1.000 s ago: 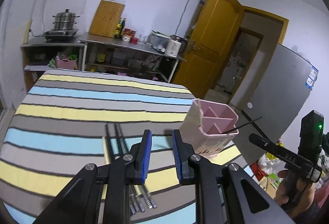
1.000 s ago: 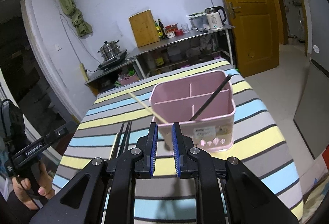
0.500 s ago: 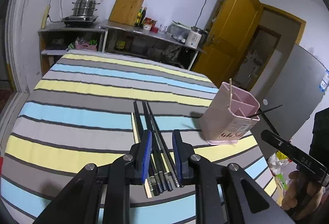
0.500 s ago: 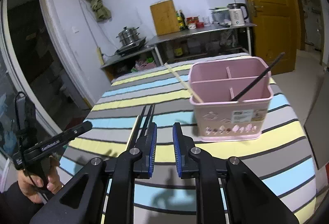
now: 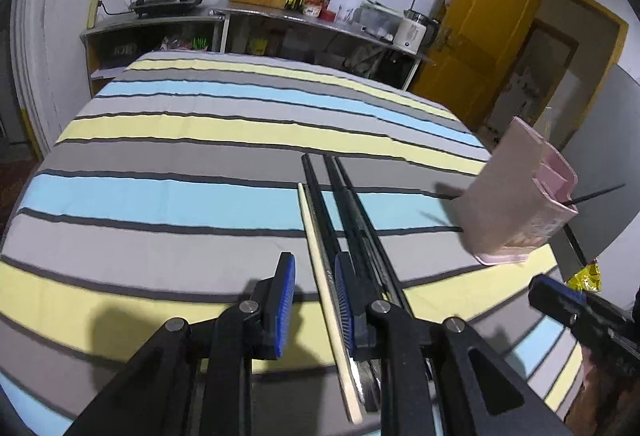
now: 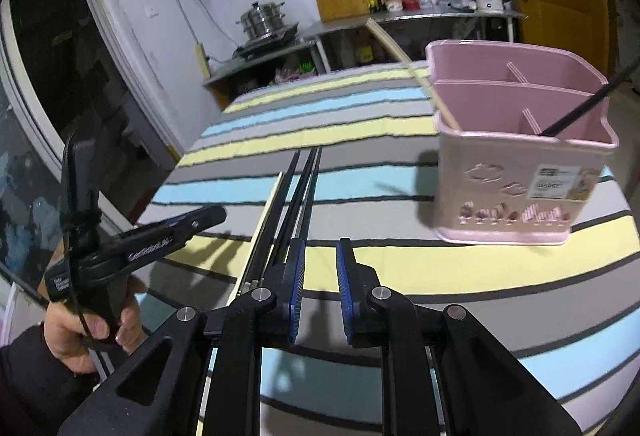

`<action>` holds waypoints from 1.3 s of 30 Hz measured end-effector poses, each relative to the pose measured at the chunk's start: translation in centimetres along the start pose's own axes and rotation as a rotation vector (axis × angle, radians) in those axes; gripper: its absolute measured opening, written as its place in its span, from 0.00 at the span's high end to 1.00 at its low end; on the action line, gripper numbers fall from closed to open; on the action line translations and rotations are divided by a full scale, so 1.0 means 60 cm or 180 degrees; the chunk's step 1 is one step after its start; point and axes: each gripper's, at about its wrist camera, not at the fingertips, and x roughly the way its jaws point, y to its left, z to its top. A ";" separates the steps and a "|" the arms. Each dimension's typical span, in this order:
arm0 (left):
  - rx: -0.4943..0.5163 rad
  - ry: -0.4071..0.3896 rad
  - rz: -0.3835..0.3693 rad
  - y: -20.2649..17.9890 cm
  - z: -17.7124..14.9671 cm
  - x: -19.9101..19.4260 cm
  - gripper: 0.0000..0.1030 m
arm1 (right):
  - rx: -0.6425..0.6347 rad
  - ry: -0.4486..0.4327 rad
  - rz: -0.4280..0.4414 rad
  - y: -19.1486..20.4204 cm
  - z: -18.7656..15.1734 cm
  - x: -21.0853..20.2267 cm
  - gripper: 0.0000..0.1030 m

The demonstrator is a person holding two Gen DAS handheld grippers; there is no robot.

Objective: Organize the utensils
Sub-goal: 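Move both open grippers back to the chopstick pile, then grasp another wooden chopstick with the left gripper while the right grasps a black one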

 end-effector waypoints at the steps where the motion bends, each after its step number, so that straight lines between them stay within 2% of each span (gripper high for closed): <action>1: -0.0006 0.0011 0.0009 0.003 0.003 0.007 0.80 | -0.0010 0.0042 0.0006 0.001 0.001 0.015 0.84; 7: -0.0055 0.0068 0.0038 0.020 0.024 0.049 0.72 | -0.0070 0.0238 0.0000 0.014 0.004 0.085 0.84; 17: -0.0052 0.0099 0.0049 0.030 0.048 0.081 0.72 | -0.0121 0.0445 -0.0042 0.021 0.017 0.166 0.84; 25: 0.0021 0.0178 0.0116 0.023 0.055 0.109 0.72 | -0.0147 0.0463 -0.0057 0.017 0.020 0.177 0.84; 32: 0.0156 0.0173 0.0266 0.012 0.057 0.119 0.71 | -0.0146 0.0464 -0.0058 0.018 0.018 0.176 0.84; 36: 0.0312 0.0164 0.0354 -0.001 0.056 0.125 0.63 | -0.0153 0.0457 -0.0073 0.022 0.018 0.177 0.84; 39: 0.0307 0.0164 0.0390 0.001 0.061 0.129 0.62 | -0.0155 0.0457 -0.0080 0.021 0.020 0.178 0.84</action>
